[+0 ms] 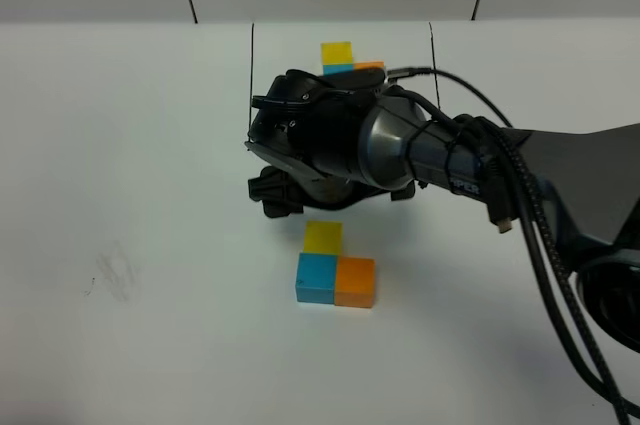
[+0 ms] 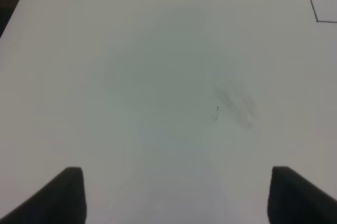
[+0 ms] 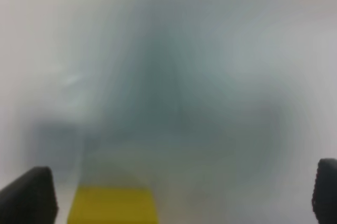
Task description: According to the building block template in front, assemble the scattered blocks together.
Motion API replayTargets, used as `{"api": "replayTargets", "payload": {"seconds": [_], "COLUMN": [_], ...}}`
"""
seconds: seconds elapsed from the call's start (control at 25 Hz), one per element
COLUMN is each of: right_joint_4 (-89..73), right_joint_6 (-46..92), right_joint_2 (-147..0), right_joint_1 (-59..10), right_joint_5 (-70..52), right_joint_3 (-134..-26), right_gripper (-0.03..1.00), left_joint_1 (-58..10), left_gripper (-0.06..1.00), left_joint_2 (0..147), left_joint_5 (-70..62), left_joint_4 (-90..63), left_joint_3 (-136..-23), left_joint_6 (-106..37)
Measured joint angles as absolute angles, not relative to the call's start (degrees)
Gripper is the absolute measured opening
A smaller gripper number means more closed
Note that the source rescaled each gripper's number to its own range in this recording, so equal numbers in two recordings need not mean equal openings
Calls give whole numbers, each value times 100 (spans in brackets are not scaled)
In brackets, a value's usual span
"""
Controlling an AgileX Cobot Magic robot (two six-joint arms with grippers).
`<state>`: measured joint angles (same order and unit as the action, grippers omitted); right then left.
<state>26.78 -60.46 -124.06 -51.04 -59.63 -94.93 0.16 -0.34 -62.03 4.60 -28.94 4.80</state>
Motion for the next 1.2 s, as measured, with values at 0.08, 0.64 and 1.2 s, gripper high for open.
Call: {"api": "replayTargets", "payload": {"seconds": [0.08, 0.64, 1.2], "right_joint_4": [3270, 4830, 2320], "right_joint_6": [-6093, -4212, 218], "right_joint_2": [-12160, -9079, -4667], "right_joint_1": [-5090, -2393, 214], "right_joint_5": [-5991, -6638, -6956], "right_joint_3": [-9493, -9493, -8467], "right_gripper": [100, 100, 100], "left_joint_1": [16, 16, 16], "left_gripper": [60, 60, 60], "left_joint_2": [-34, -34, -34], "left_joint_5": [-6203, -6203, -6203], "left_joint_4": [460, 460, 460], "left_joint_3": [-2894, -2894, -2894], "left_joint_6": [480, 480, 485]}}
